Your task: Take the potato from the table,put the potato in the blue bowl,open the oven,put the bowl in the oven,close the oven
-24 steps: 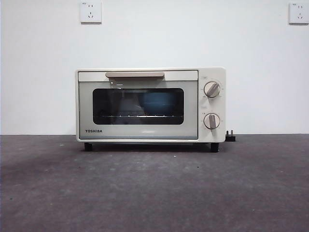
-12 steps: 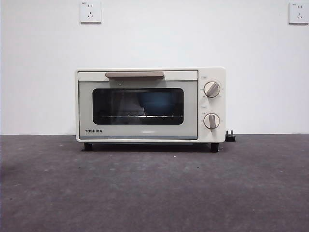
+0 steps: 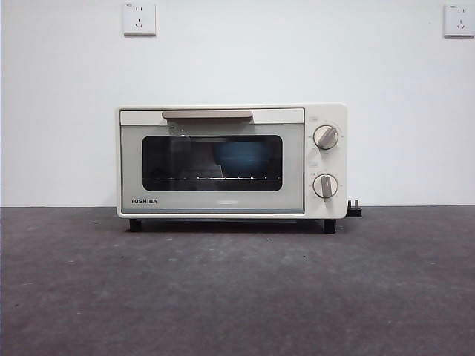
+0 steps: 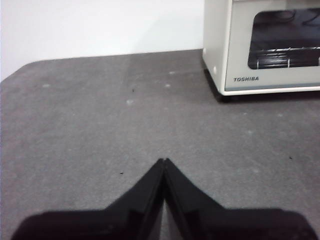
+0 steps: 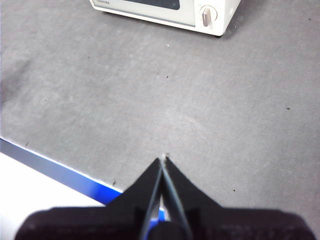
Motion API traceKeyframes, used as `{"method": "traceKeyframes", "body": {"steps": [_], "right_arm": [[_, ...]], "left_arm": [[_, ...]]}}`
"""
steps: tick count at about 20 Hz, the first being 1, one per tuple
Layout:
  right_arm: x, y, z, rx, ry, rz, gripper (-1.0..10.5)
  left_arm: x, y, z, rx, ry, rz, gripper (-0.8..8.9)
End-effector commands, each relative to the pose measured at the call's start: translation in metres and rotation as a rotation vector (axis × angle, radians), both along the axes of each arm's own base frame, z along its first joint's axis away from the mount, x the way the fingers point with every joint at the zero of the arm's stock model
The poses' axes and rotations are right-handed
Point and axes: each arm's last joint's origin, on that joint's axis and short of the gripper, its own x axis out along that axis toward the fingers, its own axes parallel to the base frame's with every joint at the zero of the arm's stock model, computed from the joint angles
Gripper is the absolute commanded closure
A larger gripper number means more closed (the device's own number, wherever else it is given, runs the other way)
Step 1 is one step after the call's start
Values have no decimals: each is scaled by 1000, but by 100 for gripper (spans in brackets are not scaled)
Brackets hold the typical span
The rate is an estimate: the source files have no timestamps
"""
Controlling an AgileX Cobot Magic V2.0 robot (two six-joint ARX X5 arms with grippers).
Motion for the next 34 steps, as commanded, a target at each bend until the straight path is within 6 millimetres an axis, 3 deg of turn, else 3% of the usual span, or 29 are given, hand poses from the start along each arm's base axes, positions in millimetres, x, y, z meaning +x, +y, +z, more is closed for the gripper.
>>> {"method": "traceKeyframes", "body": {"steps": [1,24,27,30,34], "right_arm": [[0,-1,-2,-23,9,1,946],[-1,-2,-2,-26,2,-16,946],[1,-6,-2,-95,-74,-123,946],[5,-12,-3,-56,-242,-392,946],[14,-9,-31,-71,-454,-411,946]], "left_arm": [[0,1,-3,-11,2,15,818],[2,2,-4,-27,24,17,818],[2,2,-5,-27,27,17,818],[2,2,-5,-28,29,17,818],[2,2,-5,-28,30,17,818]]}}
